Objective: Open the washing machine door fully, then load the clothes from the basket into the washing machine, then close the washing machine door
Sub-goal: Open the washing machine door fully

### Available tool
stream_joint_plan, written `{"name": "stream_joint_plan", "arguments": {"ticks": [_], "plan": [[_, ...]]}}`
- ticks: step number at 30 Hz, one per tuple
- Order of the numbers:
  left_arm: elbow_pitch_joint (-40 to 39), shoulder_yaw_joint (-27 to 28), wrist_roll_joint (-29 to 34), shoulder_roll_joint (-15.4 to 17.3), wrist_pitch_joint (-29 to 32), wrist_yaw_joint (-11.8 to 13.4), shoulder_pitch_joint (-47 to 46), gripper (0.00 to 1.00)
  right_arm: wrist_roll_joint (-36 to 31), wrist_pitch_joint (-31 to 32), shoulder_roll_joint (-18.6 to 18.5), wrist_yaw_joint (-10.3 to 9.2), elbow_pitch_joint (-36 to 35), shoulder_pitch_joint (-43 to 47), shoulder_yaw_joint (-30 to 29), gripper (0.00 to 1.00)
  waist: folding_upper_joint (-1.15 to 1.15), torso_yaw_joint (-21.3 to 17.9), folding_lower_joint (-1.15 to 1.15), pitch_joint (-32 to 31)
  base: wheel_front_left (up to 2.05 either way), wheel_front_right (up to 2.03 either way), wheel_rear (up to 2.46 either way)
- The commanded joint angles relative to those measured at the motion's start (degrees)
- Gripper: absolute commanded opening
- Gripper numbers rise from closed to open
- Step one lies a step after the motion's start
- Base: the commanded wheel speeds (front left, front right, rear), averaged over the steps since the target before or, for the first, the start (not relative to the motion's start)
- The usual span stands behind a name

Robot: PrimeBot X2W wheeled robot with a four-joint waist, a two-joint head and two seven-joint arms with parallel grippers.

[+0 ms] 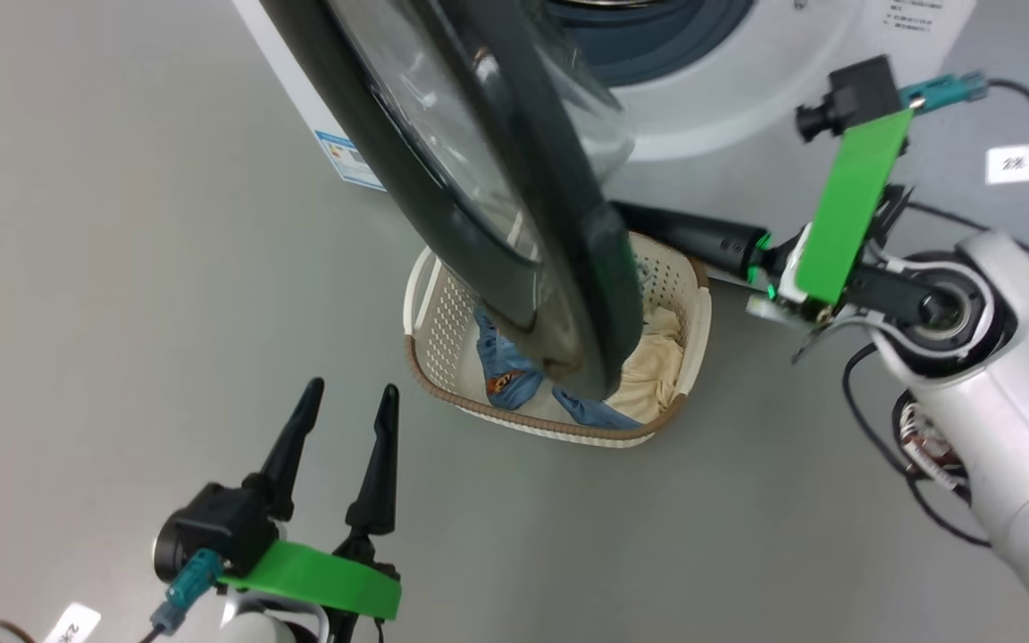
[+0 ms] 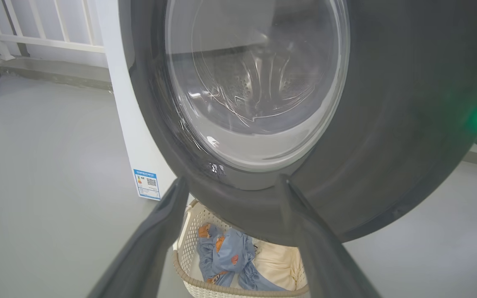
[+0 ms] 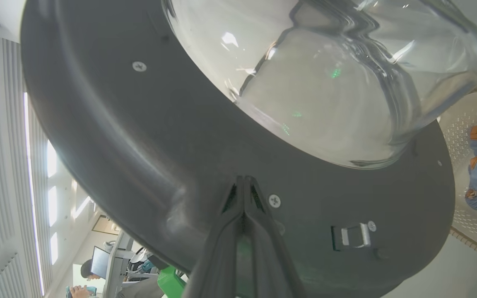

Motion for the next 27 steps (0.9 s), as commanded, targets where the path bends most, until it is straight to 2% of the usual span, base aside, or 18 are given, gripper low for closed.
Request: {"name": "stream_joint_plan", "arguments": {"ticks": [1, 17, 27], "plan": [[-0.93, 1.89, 0.27, 1.06, -0.38, -0.13, 0.69, 1.0, 0.0, 0.61, 1.67, 0.36, -2.26, 1.62, 0.68, 0.0, 0.0, 0.64, 0.0, -0.64, 0.0, 0.0, 0.0], [-0.57, 1.96, 0.42, 1.06, -0.38, -0.19, 2.35, 1.0, -0.77, 2.92, 5.46, 0.36, -3.77, 5.09, 2.55, 0.0, 0.0, 3.08, 0.0, -2.62, 0.0, 0.0, 0.0], [0.45, 2.35, 1.26, 1.06, -0.38, -0.22, 2.16, 1.0, -2.3, 0.91, 4.23, 0.36, -4.37, 7.3, 1.5, 0.0, 0.0, 0.49, 0.0, -4.34, 0.0, 0.0, 0.0]]}}
